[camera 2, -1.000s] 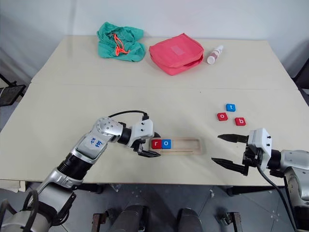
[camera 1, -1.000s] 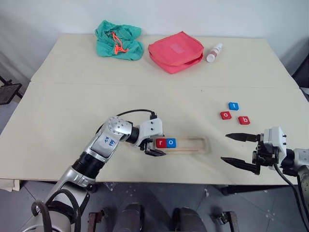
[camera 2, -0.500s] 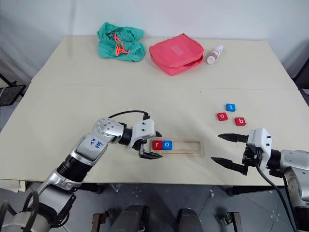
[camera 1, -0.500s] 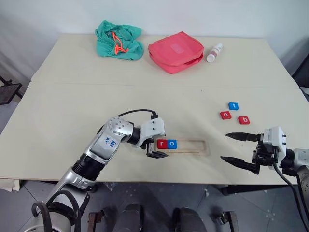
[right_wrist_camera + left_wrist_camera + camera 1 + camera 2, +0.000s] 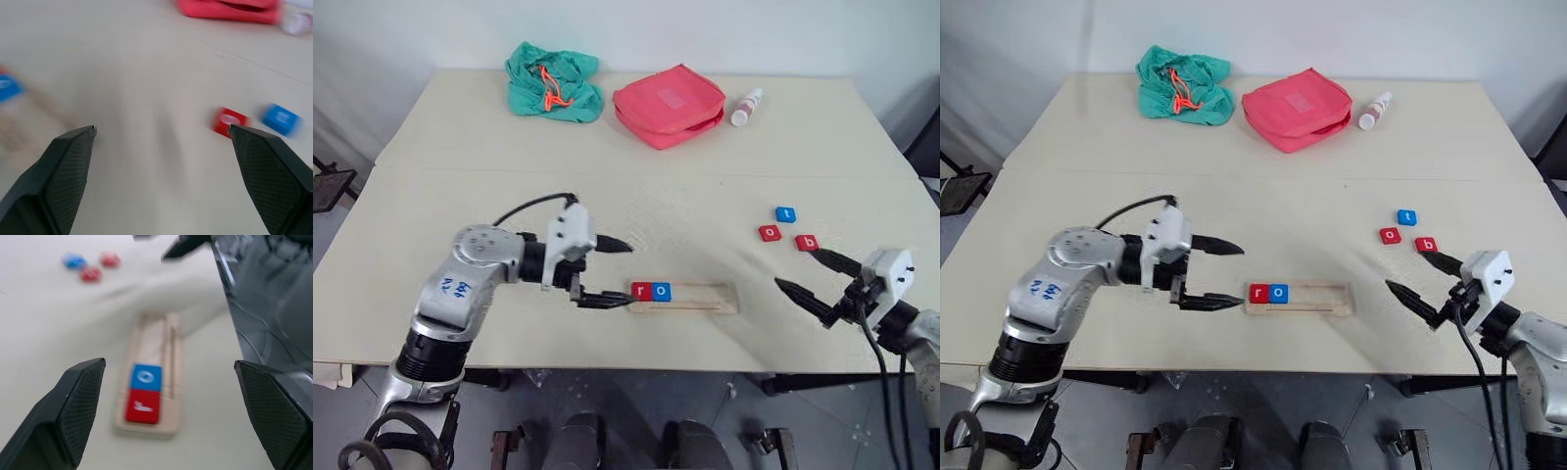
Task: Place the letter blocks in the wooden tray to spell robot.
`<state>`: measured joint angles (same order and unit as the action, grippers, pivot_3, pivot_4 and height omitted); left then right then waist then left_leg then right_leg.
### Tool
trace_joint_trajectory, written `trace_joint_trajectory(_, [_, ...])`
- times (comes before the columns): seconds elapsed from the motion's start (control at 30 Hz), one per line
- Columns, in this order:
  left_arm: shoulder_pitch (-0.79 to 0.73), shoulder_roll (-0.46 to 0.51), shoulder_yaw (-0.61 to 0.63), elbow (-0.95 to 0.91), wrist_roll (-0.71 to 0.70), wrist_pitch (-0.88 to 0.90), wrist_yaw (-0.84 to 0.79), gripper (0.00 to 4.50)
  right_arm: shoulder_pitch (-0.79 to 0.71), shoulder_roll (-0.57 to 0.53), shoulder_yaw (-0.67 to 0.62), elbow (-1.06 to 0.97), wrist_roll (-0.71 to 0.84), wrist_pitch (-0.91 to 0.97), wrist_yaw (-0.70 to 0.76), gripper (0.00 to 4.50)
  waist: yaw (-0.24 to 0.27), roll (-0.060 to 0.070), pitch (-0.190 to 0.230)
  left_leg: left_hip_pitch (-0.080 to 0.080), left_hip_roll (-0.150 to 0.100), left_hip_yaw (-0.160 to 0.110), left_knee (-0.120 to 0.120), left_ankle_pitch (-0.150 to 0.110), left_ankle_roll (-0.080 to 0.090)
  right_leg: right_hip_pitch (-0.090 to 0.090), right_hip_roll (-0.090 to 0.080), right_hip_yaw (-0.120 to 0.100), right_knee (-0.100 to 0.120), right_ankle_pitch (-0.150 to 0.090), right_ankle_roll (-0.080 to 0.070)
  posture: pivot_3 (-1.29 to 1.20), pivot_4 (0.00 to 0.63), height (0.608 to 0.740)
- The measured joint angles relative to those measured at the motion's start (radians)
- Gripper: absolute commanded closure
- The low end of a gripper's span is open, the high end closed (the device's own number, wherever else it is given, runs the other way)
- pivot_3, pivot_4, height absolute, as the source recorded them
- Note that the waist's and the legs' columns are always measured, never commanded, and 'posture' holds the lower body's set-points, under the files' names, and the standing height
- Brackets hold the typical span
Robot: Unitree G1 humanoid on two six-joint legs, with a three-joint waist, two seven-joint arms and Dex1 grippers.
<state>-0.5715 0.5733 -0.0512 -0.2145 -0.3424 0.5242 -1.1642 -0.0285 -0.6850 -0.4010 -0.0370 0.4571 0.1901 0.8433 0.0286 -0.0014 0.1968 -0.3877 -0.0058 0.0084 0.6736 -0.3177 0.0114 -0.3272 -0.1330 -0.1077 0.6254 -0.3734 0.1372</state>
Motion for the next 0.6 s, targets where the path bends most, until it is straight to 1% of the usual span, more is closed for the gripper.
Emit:
trace_joint_trajectory(0.1, [0.013, 0.01, 0.016, 0.096, -0.003, -0.128, -0.031, 0.03, -0.003, 0.045, -0.005, -0.004, -0.018, 0.072, -0.144, 0.0, -0.001, 0.0, 0.0, 0.0, 0.0, 0.0, -0.001, 0.0, 0.0, 0.0, 0.0, 0.0, 0.0, 0.0, 0.0, 0.0, 0.15, 0.74])
trace_joint_trajectory(0.13, [0.019, -0.01, 0.04, 0.139, -0.017, -0.175, -0.04, 0.03, -0.001, 0.066, -0.009, -0.009, -0.018, 0.11, -0.196, 0.0, -0.001, 0.0, 0.0, 0.0, 0.0, 0.0, -0.001, 0.0, 0.0, 0.0, 0.0, 0.0, 0.0, 0.0, 0.0, 0.0, 0.15, 0.74])
trace_joint_trajectory(0.2, [0.029, -0.084, 0.108, 0.214, -0.082, -0.286, -0.071, 0.03, 0.011, 0.095, -0.014, -0.03, -0.002, 0.203, -0.273, 0.0, 0.0, 0.0, 0.0, -0.001, 0.0, 0.0, -0.001, 0.0, 0.0, -0.001, 0.0, 0.0, 0.001, 0.0, 0.0, 0.0, 0.15, 0.74])
trace_joint_trajectory(0.23, [0.035, -0.098, 0.12, 0.241, -0.101, -0.34, -0.094, 0.03, 0.017, 0.105, -0.017, -0.045, 0.019, 0.256, -0.297, 0.0, -0.001, 0.0, 0.0, -0.001, 0.0, 0.0, -0.001, 0.0, 0.0, -0.001, 0.0, 0.0, 0.001, 0.0, 0.0, 0.0, 0.15, 0.74])
trace_joint_trajectory(0.3, [0.05, -0.094, 0.125, 0.28, -0.105, -0.422, -0.137, 0.03, 0.033, 0.117, -0.024, -0.072, 0.039, 0.298, -0.33, 0.0, -0.004, 0.001, 0.0, 0.0, 0.0, 0.002, -0.002, 0.0, 0.0, -0.001, 0.0, 0.0, 0.0, 0.0, 0.0, 0.0, 0.15, 0.74])
trace_joint_trajectory(0.4, [0.116, -0.093, 0.15, 0.352, -0.125, -0.528, -0.216, 0.03, 0.062, 0.144, -0.05, -0.128, 0.041, 0.288, -0.362, 0.0, -0.007, 0.002, -0.001, 0.002, 0.0, 0.003, -0.005, 0.0, 0.0, -0.002, 0.0, 0.001, 0.001, 0.0, 0.0, 0.0, 0.15, 0.74])
trace_joint_trajectory(0.47, [0.156, -0.091, 0.152, 0.39, -0.133, -0.555, -0.252, 0.03, 0.083, 0.15, -0.068, -0.154, 0.041, 0.277, -0.374, 0.0, -0.007, 0.002, -0.001, 0.002, 0.0, 0.003, -0.005, 0.0, 0.0, -0.002, 0.0, 0.001, 0.001, 0.0, 0.0, 0.0, 0.15, 0.74])
trace_joint_trajectory(0.6, [0.197, -0.065, 0.151, 0.392, -0.144, -0.568, -0.308, 0.03, 0.094, 0.154, -0.086, -0.18, 0.045, 0.271, -0.385, 0.0, -0.004, 0.002, -0.001, 0.002, 0.0, 0.003, -0.004, 0.0, 0.0, -0.002, 0.0, 0.001, 0.001, 0.0, 0.0, 0.0, 0.15, 0.74])
